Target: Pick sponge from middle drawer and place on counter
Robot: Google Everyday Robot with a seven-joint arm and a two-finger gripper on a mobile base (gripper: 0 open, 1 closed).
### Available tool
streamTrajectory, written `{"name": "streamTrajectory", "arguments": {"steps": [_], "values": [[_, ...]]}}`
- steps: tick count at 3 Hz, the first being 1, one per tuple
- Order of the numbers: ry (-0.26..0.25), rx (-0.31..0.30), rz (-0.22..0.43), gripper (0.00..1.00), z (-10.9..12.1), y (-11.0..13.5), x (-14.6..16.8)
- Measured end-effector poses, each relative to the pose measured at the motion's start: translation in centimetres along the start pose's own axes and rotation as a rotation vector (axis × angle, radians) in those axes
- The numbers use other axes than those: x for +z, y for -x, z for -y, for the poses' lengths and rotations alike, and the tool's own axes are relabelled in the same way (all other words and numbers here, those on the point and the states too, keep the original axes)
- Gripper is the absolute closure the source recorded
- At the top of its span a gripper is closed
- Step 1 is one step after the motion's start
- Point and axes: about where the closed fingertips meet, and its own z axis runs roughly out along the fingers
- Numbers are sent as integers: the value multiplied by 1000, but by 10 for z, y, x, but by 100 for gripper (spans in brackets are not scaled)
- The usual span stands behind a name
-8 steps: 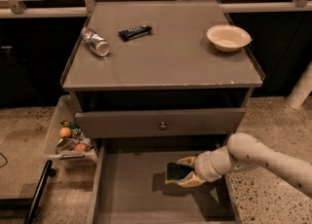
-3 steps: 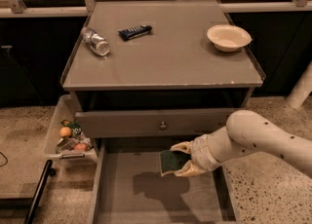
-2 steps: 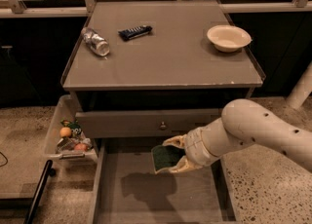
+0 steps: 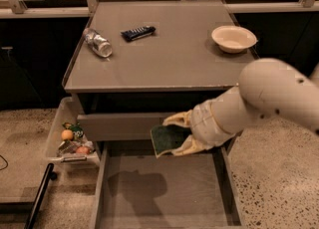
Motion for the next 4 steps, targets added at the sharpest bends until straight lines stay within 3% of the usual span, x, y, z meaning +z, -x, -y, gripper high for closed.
{"name": "streamTrajectory", "arguments": {"steps": [1,2,3,4], "values": [[-74,-21,36,100,36,22,-60],[-150,-48,71,100,65,34,-98],[-150,-48,71,100,65,34,-98],[-192,-57,62,100,82,29,-106]]}}
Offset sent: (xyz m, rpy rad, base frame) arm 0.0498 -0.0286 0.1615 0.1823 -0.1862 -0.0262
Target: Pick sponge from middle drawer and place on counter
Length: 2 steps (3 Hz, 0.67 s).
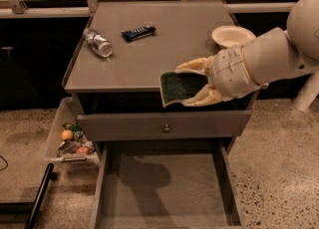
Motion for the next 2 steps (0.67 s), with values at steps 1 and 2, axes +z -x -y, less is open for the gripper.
{"name": "streamTrajectory", "arguments": {"steps": [1,2], "values": [[-64,1,7,100,39,-17,-5],[-101,30,45,100,79,-38,2]]}}
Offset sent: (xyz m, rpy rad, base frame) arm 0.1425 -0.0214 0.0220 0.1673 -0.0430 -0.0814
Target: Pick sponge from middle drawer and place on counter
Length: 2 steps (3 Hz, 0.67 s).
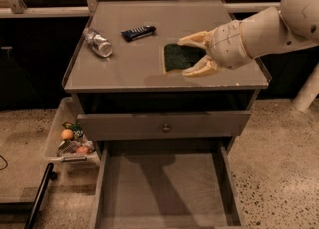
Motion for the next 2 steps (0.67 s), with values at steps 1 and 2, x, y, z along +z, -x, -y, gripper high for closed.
{"name": "streamTrajectory", "arguments": {"steps": [1,2], "values": [[-24,55,42,100,29,-22,14],[-27,126,105,100,47,-38,33]]}}
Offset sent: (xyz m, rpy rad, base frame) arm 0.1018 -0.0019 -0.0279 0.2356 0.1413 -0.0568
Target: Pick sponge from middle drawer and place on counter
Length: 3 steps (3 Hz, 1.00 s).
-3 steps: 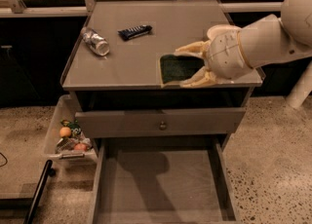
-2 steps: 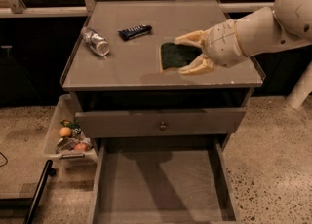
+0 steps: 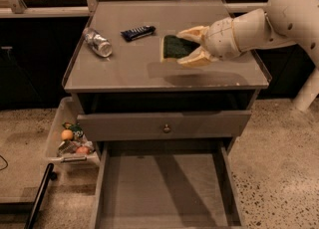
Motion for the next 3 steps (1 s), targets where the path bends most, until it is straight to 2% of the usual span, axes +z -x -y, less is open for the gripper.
{"name": "streamTrajectory", "arguments": {"steps": [1,2,3], "values": [[11,68,42,100,10,-14,16],[13,122,44,100,18,-25,23],[16,168,-8,100,23,-36,25]]}}
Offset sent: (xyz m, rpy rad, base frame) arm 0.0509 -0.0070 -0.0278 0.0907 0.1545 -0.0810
